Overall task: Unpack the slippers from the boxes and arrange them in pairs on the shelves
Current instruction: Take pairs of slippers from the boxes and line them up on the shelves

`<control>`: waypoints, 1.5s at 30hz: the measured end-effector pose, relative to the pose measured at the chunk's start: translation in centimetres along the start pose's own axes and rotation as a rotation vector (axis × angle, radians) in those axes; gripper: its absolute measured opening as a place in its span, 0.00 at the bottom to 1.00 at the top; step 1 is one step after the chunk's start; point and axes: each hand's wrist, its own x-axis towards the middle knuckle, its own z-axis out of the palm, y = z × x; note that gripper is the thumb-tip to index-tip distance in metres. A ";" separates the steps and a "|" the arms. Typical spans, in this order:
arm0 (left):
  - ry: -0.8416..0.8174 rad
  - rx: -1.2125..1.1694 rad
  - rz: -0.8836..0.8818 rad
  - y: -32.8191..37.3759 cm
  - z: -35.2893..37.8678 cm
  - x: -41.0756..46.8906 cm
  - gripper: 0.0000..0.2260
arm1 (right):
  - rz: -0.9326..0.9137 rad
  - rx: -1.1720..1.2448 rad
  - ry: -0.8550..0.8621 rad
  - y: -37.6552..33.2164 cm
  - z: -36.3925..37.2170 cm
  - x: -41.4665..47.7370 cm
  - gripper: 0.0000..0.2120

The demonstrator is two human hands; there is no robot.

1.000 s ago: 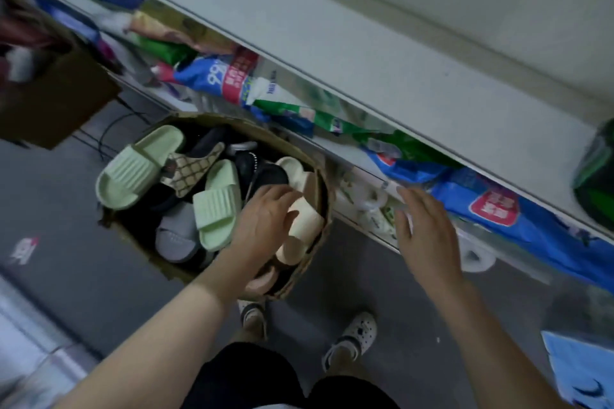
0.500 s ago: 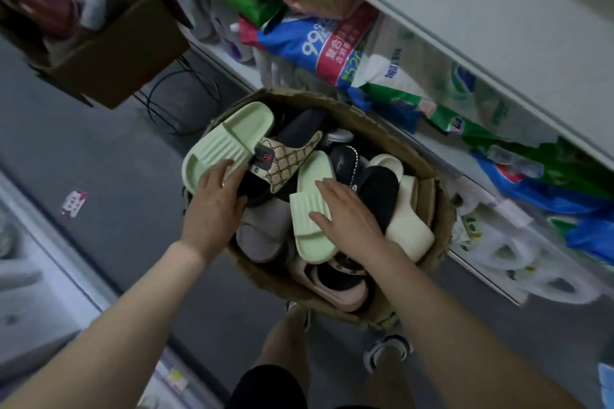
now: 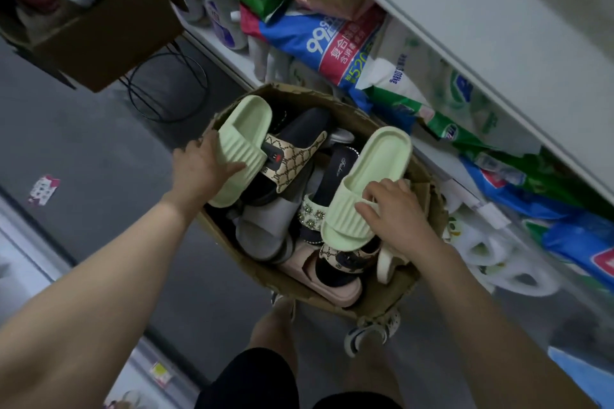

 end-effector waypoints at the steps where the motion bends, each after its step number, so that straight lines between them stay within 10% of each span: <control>1: -0.021 -0.088 -0.032 0.2 -0.3 -0.1 0.38 | 0.019 -0.003 -0.037 0.6 -0.2 0.0 0.17; 7: 0.151 -0.496 0.029 2.5 -2.9 -2.8 0.27 | 0.172 0.122 -0.012 1.7 1.8 0.0 0.26; 12: -0.046 -0.591 0.082 5.7 -0.7 -5.6 0.29 | 0.413 0.319 0.089 -0.7 3.8 -0.7 0.46; 27: -0.247 -0.856 0.143 12.6 -0.5 -9.2 0.25 | 0.500 0.868 0.356 4.1 -2.2 -7.3 0.39; 38: -0.335 -0.916 0.531 33.9 0.5 -14.9 0.27 | 0.572 0.879 0.842 18.7 -13.2 -19.0 0.30; 45: -0.354 -0.766 0.621 47.4 4.4 -16.3 0.28 | 0.728 0.816 0.791 31.2 -16.9 -20.4 0.26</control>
